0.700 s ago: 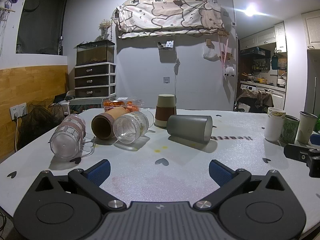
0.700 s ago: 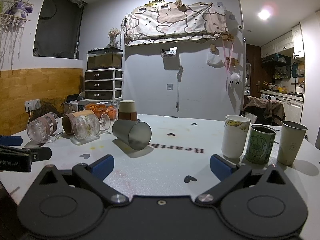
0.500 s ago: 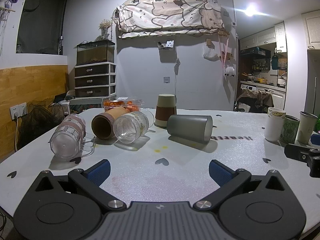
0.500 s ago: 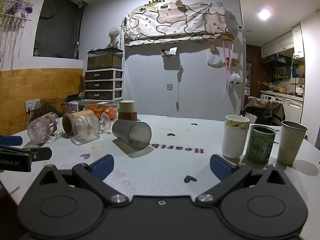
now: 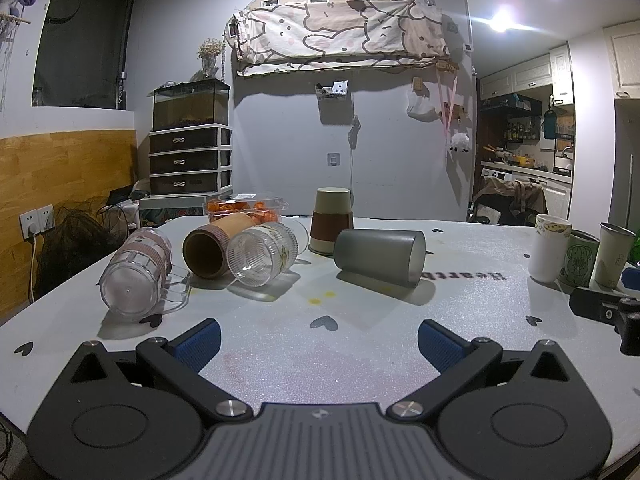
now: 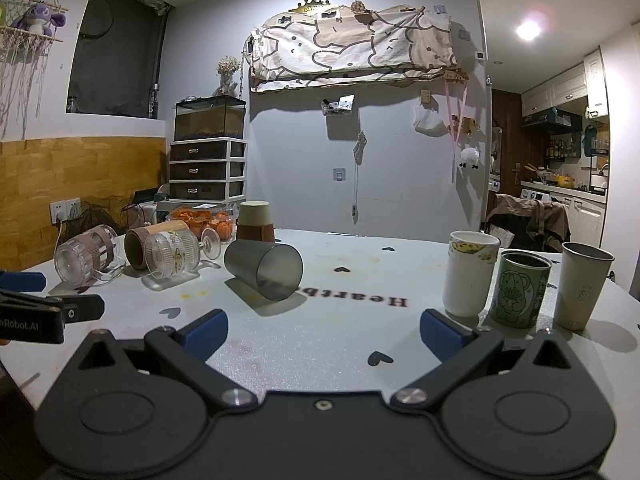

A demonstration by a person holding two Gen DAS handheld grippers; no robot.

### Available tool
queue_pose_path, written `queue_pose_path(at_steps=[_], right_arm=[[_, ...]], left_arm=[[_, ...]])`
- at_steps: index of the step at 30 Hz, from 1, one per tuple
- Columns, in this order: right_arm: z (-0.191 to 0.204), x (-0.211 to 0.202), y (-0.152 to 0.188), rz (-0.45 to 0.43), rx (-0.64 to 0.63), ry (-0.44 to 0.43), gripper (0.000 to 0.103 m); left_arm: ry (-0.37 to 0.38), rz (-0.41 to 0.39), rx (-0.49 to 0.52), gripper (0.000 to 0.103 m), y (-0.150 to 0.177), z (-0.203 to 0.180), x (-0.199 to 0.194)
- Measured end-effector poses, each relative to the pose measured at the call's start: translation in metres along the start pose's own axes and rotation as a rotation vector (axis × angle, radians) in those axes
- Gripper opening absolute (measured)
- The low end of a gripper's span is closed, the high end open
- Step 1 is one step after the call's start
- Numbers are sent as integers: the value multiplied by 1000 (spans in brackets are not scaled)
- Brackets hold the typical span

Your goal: Flip cup upright

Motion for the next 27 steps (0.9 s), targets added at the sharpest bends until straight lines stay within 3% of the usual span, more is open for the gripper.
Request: queue_pose_path(at_steps=[21,27], right_arm=[[4,-7,-6,-4,-16,0,103],[13,-7,-5,-12,-26,-14,103]], left_arm=[[4,-3,-5,103,10,-1,7],[-89,-54,-17,103,-12,21,16]])
Point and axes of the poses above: each gripper's, at about its wrist camera, not at the fingertips, and x roughly the way its jaws point, z to its left, y to its underside, the point moved 7 cm from there along x, roughly the way its jaws point, and after that the axes turned 12 degrees about -y, right-handed, at the moved point
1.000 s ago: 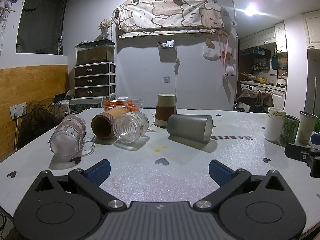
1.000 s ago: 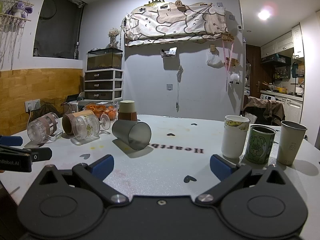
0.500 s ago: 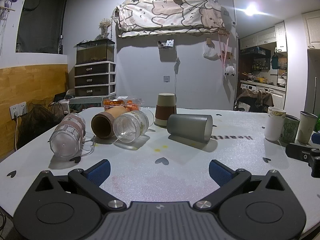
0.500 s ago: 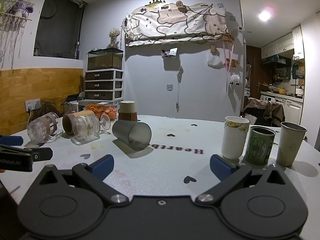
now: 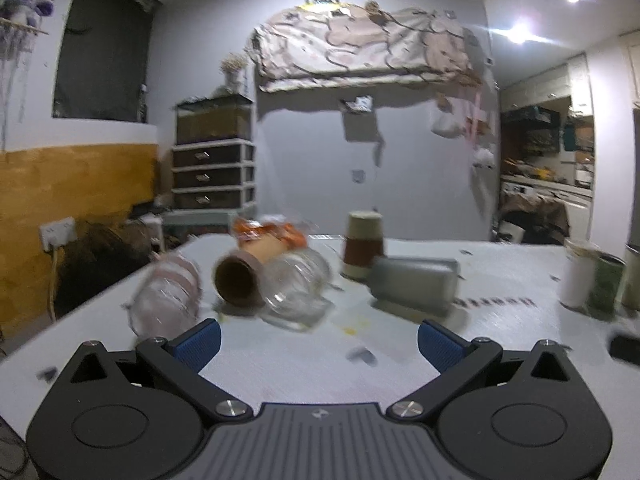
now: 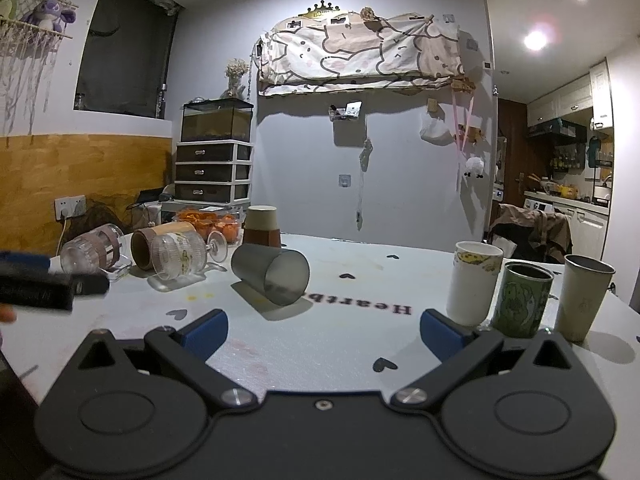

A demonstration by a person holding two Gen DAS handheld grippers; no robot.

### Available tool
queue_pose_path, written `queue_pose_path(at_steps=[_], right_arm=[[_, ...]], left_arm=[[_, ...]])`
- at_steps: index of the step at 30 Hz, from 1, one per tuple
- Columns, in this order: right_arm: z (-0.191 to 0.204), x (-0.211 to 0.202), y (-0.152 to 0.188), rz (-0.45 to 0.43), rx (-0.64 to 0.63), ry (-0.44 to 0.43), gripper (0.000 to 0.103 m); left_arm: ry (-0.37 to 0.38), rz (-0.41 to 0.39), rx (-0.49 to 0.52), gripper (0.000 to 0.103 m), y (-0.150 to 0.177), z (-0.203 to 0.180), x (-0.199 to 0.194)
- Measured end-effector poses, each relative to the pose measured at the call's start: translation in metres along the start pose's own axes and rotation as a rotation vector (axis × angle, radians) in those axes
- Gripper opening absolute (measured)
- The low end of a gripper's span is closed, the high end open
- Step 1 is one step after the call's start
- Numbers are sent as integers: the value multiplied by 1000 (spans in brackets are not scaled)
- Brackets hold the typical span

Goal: Flip cup upright
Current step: 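Reach the left gripper to the lying clear banded glass mug and grasp it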

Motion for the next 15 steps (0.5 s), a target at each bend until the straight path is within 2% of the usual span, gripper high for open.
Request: queue_pose_path(at_steps=[7,12,15], right_arm=[[12,-5,6,-9,-17,-35,103],[12,-7,8,-13,-12,-34,103],[11,-6,11,-10,1,-36,103]], left_arm=[[-129,-49,17,103,-40,36,47],[-207,-4,6,103,-62,72,96],[-229,53,30,102,-68,88,126]])
Point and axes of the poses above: each gripper's, at about its wrist camera, not at the fingertips, and x roughly the way its jaws point, z to its left, y to its underside, the point moved 7 cm from there along x, roughly the way its jaws point, and after that the axes turned 12 degrees about -y, right-handed, at the moved point
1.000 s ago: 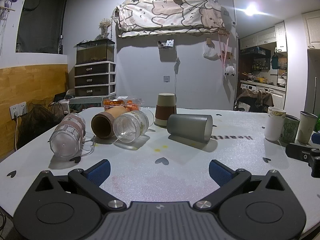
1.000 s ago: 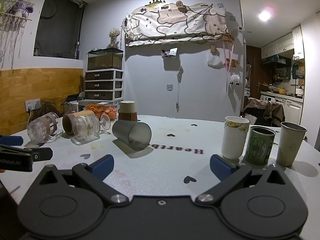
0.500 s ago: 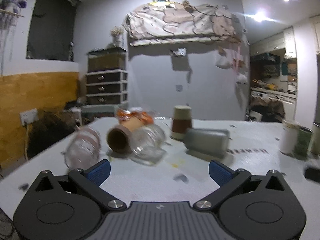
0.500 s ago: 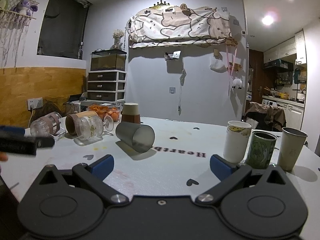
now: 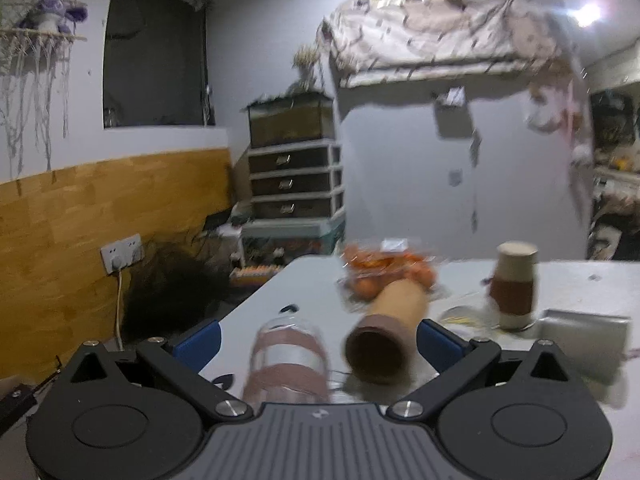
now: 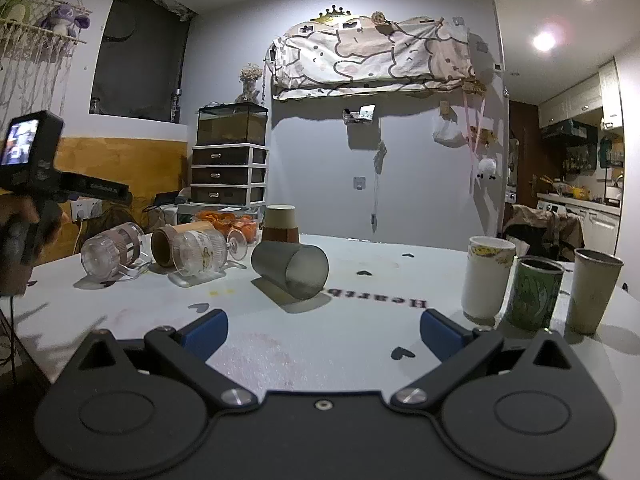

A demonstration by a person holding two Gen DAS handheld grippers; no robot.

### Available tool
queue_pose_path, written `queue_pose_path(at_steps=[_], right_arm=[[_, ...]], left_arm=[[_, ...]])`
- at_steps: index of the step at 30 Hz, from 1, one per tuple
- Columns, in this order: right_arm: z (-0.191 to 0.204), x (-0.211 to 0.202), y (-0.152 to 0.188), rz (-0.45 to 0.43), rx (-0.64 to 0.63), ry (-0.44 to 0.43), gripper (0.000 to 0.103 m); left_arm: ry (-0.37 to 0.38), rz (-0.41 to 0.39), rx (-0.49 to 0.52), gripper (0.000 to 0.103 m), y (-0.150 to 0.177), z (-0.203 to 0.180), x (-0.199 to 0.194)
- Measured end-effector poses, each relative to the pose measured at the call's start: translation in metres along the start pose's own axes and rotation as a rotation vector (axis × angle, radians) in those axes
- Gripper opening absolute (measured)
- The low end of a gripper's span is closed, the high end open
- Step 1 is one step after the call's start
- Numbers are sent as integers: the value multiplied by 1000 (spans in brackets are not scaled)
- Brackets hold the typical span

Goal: Flip cup upright
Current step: 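Reach the left gripper to the lying clear banded glass mug and grasp it, then lift the glass mug with the left gripper and carry it toward the right tool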

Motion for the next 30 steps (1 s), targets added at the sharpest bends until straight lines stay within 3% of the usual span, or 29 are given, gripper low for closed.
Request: queue_pose_path(at_steps=[4,10,11,14,21,30], right_arm=[[3,3,2,7,5,-9,103],[1,2,4,11,9,-10,103],[1,3,4,12,9,-9,103],[1,3,5,14,12,-7,103],[-2,3,6,13,21,-7,103],[-7,1,5,1,33,4,103]], left_arm=[[32,121,31,102,8,4,39],[-2,280,47,102,34,5,82],[-13,300,46,99,39,6,86],[9,351,9,75,50,10,93],[51,341,-24,75,58,12,76],[225,287,-17,74,73,-6,4]])
Point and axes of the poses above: each gripper's, at about its wrist camera, not at the fingertips, and x roughly the way its jaws point, z to its left, y to its underside, the point moved 7 cm from there along x, roughly the way its jaws point, and after that the axes turned 12 degrees about -y, right-handed, at the moved point
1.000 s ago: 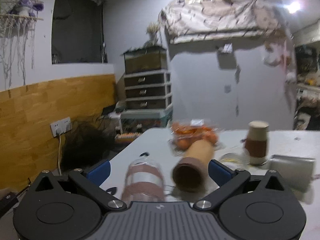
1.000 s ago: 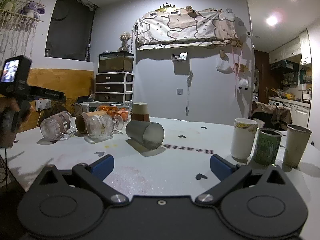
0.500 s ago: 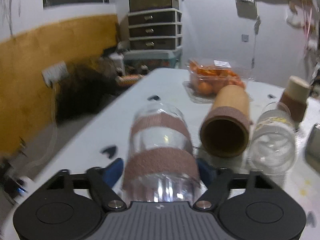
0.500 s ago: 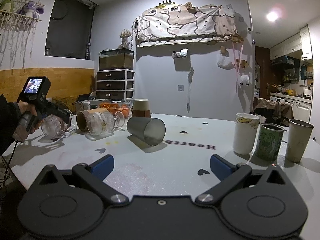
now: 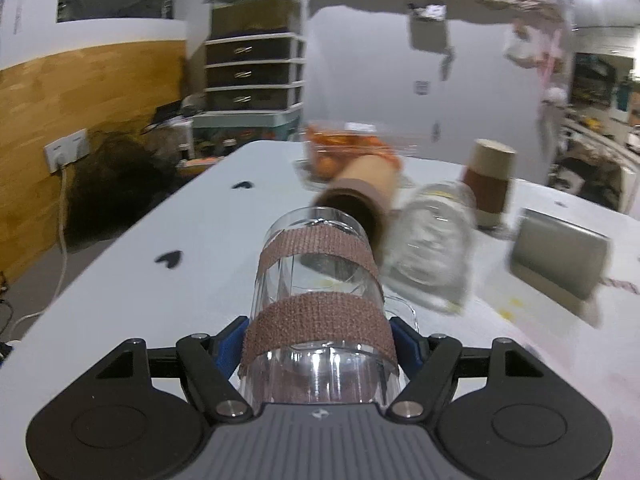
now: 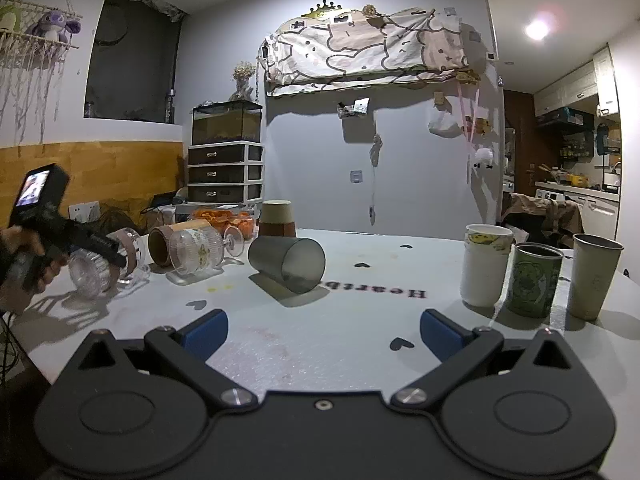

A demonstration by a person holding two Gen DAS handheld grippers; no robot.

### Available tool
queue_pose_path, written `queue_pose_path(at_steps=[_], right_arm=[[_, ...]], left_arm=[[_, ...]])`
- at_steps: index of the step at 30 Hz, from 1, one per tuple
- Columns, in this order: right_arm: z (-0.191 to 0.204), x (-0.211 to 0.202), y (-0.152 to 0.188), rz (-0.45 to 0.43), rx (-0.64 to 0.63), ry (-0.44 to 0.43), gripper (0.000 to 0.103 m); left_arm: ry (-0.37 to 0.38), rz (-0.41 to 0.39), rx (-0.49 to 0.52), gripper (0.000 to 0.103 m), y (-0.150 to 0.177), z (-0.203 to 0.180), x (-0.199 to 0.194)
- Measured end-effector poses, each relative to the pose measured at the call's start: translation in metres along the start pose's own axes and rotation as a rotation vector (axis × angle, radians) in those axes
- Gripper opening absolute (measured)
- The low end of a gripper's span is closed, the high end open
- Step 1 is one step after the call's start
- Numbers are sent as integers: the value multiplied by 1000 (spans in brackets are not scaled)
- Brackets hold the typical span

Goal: Flip cup upright
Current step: 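Lift the glass mug with the left gripper and carry it toward the right tool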

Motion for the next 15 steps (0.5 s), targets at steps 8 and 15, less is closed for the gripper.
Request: queue_pose_path(at_steps=[8,15], right_arm=[[-5,-2,-1,-15,15,9,103],[-18,-10,-2,-38,51,45,103]], left_arm=[[187,-64,49,74,15,-56,-60],[384,-120,110,74,24,-137,-105]])
Point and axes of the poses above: each gripper's, at about its wrist camera, not at the fingertips, and x roughly the way its jaws point, z to its left, y to its underside, the point moved 7 cm from there along x, roughly the way its jaws point, and after that the axes turned 12 degrees about -y, right-handed, at the moved point
